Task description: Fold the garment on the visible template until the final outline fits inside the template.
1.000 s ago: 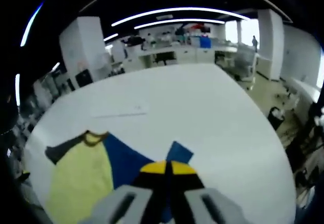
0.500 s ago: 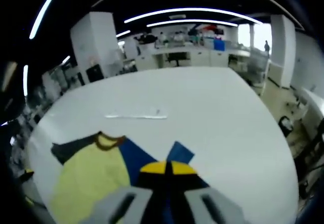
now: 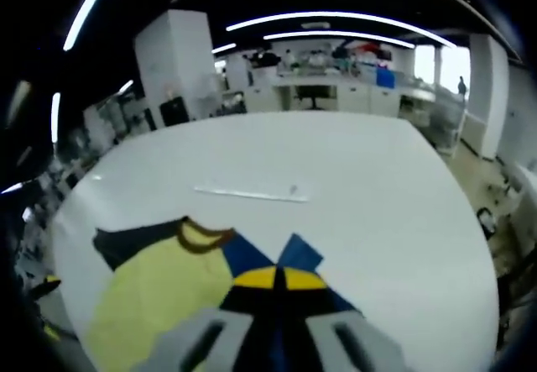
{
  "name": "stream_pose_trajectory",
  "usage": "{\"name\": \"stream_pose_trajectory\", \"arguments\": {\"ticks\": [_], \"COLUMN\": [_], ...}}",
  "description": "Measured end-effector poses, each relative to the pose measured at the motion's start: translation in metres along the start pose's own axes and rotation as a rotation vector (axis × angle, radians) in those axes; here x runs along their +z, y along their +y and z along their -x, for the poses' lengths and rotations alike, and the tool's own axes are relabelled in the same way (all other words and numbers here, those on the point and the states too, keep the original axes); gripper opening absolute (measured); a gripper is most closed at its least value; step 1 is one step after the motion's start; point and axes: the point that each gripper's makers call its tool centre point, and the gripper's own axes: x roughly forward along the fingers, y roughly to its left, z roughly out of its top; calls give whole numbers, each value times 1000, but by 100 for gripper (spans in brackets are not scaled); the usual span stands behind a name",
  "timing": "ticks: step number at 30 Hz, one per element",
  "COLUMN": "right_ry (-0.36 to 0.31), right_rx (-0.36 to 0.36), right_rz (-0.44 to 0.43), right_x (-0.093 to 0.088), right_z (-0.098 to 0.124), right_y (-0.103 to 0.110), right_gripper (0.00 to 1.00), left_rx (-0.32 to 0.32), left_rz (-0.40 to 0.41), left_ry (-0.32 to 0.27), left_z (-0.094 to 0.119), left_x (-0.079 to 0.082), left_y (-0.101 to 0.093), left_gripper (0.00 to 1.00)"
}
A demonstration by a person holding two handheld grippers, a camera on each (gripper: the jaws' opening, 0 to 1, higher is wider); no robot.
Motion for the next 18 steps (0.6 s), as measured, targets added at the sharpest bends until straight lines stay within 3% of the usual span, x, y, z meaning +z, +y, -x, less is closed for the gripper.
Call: {"name": "stream_pose_trajectory", "arguments": {"ticks": [18], "right_ry": [14], "right_rx": [67], "right_rz": [68], "right_x": [16], "right_z": [-17], "right_y": [46], "right_gripper": [0], "left_rx": [-2], "left_rz": [12], "left_ry": [9], "left_z": [-1], "left_x": [-5], "left_y": [1], "left_gripper": [99]}}
